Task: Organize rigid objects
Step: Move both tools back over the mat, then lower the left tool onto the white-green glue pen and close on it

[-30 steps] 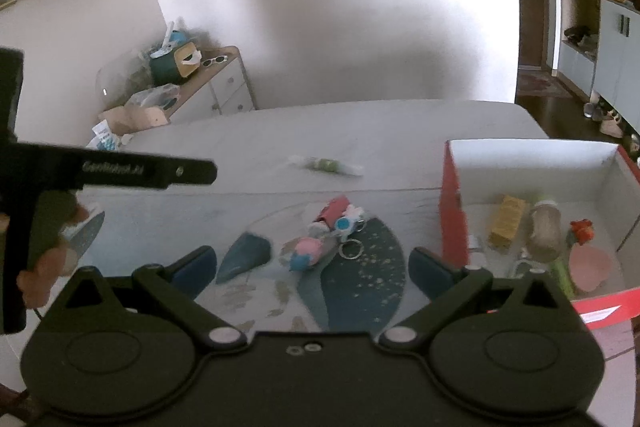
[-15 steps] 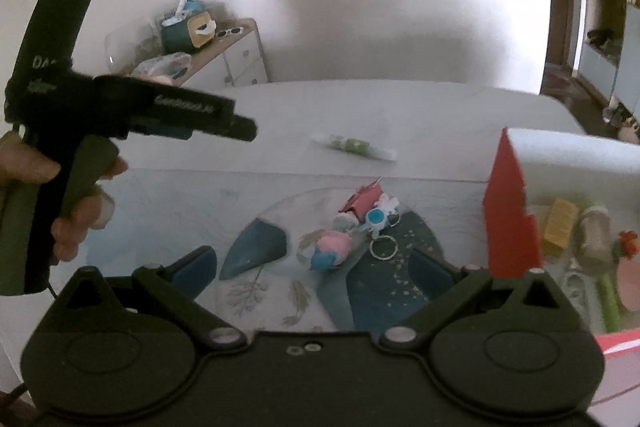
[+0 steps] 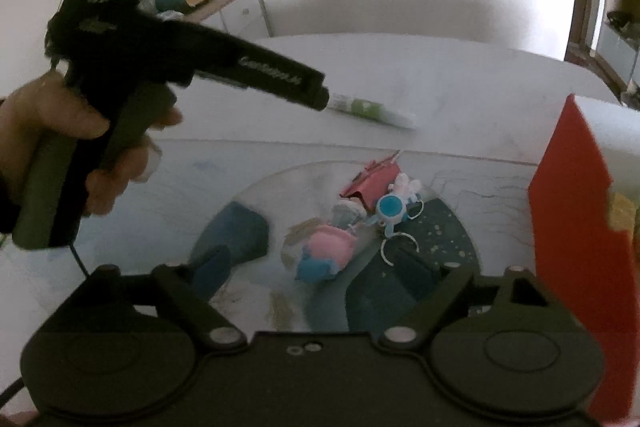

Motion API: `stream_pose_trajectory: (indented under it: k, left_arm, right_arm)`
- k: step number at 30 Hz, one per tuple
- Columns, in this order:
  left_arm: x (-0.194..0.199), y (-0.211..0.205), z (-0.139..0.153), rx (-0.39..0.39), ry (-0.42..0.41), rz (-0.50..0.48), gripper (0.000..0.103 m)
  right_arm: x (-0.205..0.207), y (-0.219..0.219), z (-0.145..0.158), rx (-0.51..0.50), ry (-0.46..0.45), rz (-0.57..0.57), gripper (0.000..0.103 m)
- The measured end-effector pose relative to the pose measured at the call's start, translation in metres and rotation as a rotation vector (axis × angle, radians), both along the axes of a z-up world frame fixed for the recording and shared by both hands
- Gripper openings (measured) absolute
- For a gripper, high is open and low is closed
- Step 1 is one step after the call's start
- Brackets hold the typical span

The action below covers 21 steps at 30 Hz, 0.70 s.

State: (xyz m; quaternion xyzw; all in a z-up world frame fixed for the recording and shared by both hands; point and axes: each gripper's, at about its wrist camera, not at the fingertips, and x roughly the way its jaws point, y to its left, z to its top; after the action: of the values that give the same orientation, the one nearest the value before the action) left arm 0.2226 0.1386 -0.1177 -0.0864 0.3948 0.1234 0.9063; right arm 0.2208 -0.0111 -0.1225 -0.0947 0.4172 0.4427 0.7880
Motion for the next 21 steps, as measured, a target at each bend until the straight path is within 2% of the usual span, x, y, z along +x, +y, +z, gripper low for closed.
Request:
stream_pose_trajectory:
  k: [2,7,12,21]
  left_arm:
    - [0.013,0.001,-0.005,0.039,0.006,-0.027,0.08]
    - [0.041,0.01,-0.025,0.075,0.046,-0.1,0.08]
    - [0.056,0.012,-0.037,0.145,0.066,-0.189,0.08]
    - [0.092,0.008,-0.046,0.292,0.11,-0.433,0.08]
  right_arm:
    - [0.006,0.003,-0.007,-0.008,0.013,-0.012,0.085]
    - [0.017,0.009,-0.019,-0.004,0.043,-0.023,0.079]
    - [0.019,0.01,-0.027,0.007,0.075,0.001,0.078]
    - [0.021,0.014,-0.031,0.002,0.091,0.025,0.076]
